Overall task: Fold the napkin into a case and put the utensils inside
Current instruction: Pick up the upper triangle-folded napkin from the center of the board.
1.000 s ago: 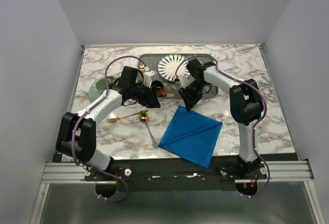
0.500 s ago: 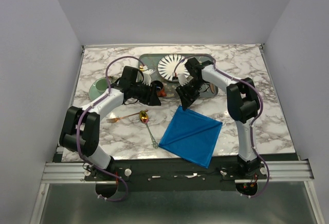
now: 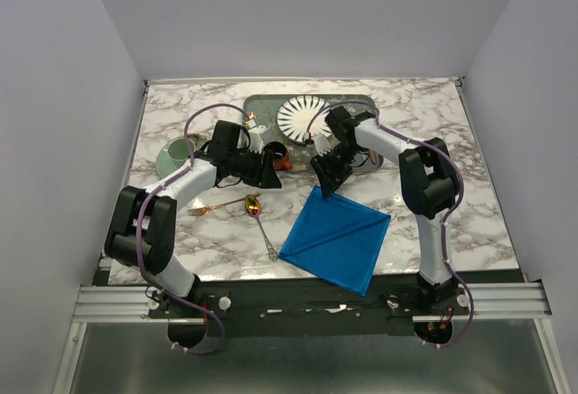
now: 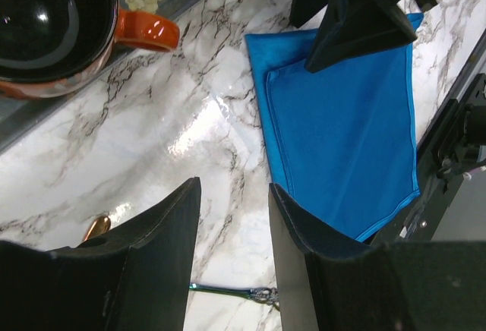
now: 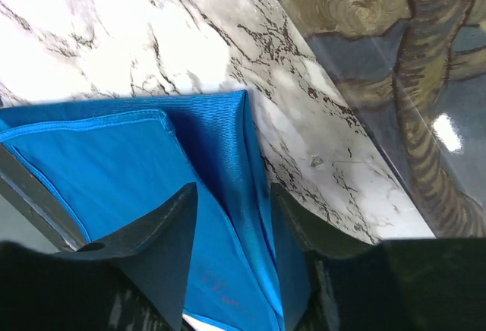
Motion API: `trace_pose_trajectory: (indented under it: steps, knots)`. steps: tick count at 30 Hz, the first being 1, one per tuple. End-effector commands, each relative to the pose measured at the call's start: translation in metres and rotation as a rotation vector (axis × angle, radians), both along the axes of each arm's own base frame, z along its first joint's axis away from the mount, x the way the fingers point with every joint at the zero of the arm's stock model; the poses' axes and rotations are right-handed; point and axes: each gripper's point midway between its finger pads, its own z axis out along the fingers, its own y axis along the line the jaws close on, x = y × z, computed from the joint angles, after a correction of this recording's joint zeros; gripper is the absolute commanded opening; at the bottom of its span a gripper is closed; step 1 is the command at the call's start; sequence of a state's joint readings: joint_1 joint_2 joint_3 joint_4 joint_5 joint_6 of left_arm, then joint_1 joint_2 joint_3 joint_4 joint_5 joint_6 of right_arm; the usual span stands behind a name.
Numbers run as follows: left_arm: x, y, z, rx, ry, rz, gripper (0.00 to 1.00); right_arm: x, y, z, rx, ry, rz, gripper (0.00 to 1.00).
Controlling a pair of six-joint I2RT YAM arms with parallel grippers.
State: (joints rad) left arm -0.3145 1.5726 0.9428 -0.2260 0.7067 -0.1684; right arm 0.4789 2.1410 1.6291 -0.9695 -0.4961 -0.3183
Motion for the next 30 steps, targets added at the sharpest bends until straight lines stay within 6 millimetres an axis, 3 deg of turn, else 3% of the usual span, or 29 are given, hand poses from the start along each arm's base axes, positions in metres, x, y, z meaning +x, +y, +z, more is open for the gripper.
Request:
trace_pose_trajectory:
  steps: [1,9,16,21,30]
  knots:
    - [0.003,0.002,0.002,-0.004,-0.017,0.018,0.51,0.001,0.004,0.000,0.010,-0.015,0.031,0.47]
    - [0.014,-0.006,-0.006,-0.027,0.019,0.025,0.51,0.003,0.013,0.004,0.050,-0.007,0.025,0.27]
    - [0.012,-0.021,-0.010,-0.076,0.001,-0.012,0.55,0.001,0.018,0.021,0.105,-0.031,0.034,0.01]
    - [0.009,-0.034,-0.011,-0.103,-0.026,-0.054,0.71,-0.003,0.019,0.028,0.130,-0.047,0.046,0.01]
    - [0.000,-0.052,-0.016,-0.145,-0.105,-0.144,0.75,-0.010,0.019,0.039,0.176,-0.083,0.079,0.01]
